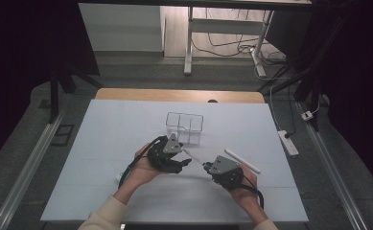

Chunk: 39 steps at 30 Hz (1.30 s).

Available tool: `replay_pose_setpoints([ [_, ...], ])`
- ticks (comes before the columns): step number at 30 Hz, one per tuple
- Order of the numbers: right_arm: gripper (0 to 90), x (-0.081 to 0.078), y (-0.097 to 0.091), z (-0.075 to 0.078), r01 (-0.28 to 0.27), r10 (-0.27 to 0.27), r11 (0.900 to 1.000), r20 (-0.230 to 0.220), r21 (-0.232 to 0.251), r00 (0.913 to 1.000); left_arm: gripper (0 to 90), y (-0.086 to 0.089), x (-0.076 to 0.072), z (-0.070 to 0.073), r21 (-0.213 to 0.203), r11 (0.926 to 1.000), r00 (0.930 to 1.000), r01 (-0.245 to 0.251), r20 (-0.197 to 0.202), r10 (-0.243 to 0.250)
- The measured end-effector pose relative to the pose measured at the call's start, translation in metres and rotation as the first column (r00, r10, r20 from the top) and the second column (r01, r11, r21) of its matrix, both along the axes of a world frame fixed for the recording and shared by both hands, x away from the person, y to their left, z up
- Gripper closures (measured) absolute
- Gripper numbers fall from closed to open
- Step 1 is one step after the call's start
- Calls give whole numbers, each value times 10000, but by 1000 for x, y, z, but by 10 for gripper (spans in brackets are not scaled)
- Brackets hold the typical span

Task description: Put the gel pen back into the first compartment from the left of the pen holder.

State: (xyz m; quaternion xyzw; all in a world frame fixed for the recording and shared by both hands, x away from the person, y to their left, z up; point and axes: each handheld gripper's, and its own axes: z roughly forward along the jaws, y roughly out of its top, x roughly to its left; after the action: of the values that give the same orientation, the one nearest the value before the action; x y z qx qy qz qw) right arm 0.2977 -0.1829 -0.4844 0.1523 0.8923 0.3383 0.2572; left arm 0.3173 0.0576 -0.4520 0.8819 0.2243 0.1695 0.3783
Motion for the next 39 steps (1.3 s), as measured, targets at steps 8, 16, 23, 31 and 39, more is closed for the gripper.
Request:
replay_pose_setpoints([
  [8, 790, 0, -2, 2, 95, -90, 9992, -108, 391, 9999, 352, 4, 3, -2, -542, 9984, 9996, -128, -266, 113],
  [16, 790, 0, -2, 2, 113, -98, 9975, -217, 691, 9997, 348, 4, 4, -4, -819, 9964, 9993, -225, -317, 200],
  [23, 789, -1, 0, 1, 118, -94, 9958, -273, 909, 9996, 344, 3, 4, -4, -1283, 9915, 9989, -211, -440, 156],
  [31, 789, -2, 2, -2, 94, -53, 9934, -363, 1140, 9993, 367, 2, 4, -5, -1714, 9852, 9982, -78, -593, -24],
  [39, 789, -4, 7, -4, -31, 80, 9914, -368, 1308, 9993, 428, 0, 4, -7, -1916, 9814, 9970, 118, -727, -262],
])
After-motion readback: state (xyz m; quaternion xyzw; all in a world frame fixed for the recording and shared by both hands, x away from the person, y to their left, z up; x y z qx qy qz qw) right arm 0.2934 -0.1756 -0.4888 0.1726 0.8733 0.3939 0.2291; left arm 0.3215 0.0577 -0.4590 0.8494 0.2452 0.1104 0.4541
